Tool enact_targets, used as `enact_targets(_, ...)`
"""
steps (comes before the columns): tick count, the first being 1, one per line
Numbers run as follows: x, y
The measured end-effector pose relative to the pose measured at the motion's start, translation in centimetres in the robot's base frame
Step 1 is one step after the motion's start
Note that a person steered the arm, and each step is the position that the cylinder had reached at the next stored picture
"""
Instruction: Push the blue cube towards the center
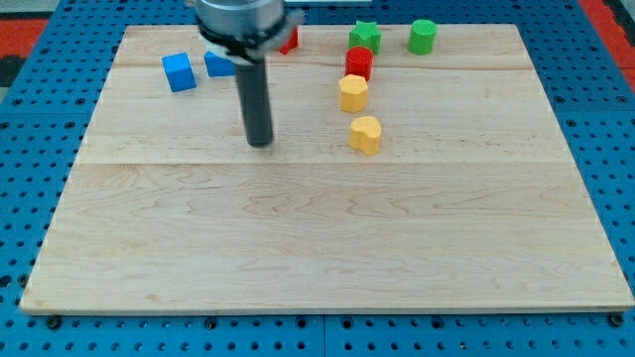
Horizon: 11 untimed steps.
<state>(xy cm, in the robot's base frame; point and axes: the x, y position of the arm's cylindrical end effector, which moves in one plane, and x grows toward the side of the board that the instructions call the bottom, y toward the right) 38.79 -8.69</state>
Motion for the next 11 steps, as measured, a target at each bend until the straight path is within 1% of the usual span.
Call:
enact_targets(1,-1.8,-10.0)
enact_targets(2,-5.4,-17.9)
enact_targets(3,-11.5,-16.5)
enact_targets(4,-10.6,-11.5)
enact_targets(5,-4.9,-8.2)
enact_targets(6,-2.7,-6.6)
enact_targets(7,-5.9,-9.2)
enact_targets(8,-8.3,-7.5)
enact_targets(9,-5.4,-4.3)
enact_targets(10,0.1,-2.3)
enact_targets(11,3.6,2.4)
